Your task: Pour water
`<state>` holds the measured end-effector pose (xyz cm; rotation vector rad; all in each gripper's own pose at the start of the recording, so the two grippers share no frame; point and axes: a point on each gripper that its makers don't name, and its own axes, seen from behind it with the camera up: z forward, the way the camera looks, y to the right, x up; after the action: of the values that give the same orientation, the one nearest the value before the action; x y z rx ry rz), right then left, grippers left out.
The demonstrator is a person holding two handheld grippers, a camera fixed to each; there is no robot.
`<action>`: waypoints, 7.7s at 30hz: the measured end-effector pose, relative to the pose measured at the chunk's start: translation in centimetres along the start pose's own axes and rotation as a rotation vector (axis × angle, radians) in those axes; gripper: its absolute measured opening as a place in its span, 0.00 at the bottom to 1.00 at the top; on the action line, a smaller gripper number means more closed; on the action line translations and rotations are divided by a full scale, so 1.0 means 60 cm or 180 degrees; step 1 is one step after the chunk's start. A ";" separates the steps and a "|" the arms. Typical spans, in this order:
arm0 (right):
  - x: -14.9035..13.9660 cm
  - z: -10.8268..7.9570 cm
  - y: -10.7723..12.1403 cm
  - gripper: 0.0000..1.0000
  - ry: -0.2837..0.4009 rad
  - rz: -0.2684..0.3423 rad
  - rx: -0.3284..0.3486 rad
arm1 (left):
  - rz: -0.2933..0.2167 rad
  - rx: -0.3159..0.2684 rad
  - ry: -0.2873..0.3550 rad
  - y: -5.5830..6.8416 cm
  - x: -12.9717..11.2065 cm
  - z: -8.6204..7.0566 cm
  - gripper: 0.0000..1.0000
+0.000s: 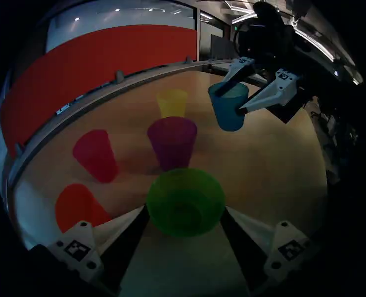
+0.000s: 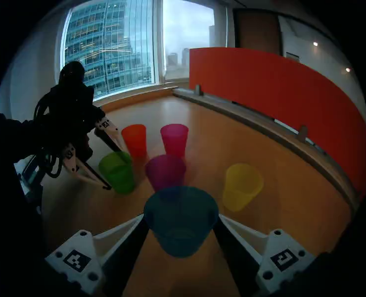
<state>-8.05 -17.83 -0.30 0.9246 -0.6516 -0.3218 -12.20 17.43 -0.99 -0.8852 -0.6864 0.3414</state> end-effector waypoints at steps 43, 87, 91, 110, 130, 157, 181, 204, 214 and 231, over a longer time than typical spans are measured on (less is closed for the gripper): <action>-0.066 0.039 -0.005 0.90 -0.0139 0.0073 -0.0057 | -0.0052 0.0157 0.0053 0.004 -0.030 -0.055 0.99; -0.113 -0.068 -0.012 1.00 -0.0066 0.0169 -0.0409 | -0.0349 0.0563 0.0323 -0.011 -0.034 -0.135 0.99; -0.117 -0.087 -0.015 1.00 -0.0001 0.0201 -0.0484 | -0.0416 0.0673 0.0394 -0.016 -0.034 -0.152 0.99; -0.091 -0.188 0.013 1.00 0.0702 0.0513 -0.1256 | -0.0776 0.1541 0.1084 -0.072 -0.010 -0.231 0.99; -0.010 -0.292 0.085 1.00 0.1596 0.0479 -0.2533 | -0.0852 0.2343 0.1806 -0.108 0.025 -0.308 0.99; 0.015 -0.349 0.116 1.00 0.2120 0.0777 -0.3210 | -0.1047 0.2744 0.2257 -0.151 0.027 -0.339 0.99; 0.007 -0.373 0.115 1.00 0.1976 0.0814 -0.3346 | -0.1144 0.2814 0.2287 -0.178 -0.022 -0.300 0.99; 0.020 -0.373 0.105 1.00 0.1930 0.0767 -0.3337 | -0.1105 0.2803 0.2149 -0.187 -0.050 -0.275 0.99; 0.025 -0.369 0.102 1.00 0.1923 0.0745 -0.3328 | -0.1075 0.2817 0.2128 -0.187 -0.048 -0.273 0.99; 0.034 -0.365 0.099 1.00 0.1976 0.0653 -0.3297 | -0.1053 0.2812 0.2117 -0.184 -0.047 -0.270 0.99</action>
<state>7.54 -1.64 -4.10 -0.0660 0.0454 -0.1331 -3.37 -0.33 -0.43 -0.0040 -0.0149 0.0172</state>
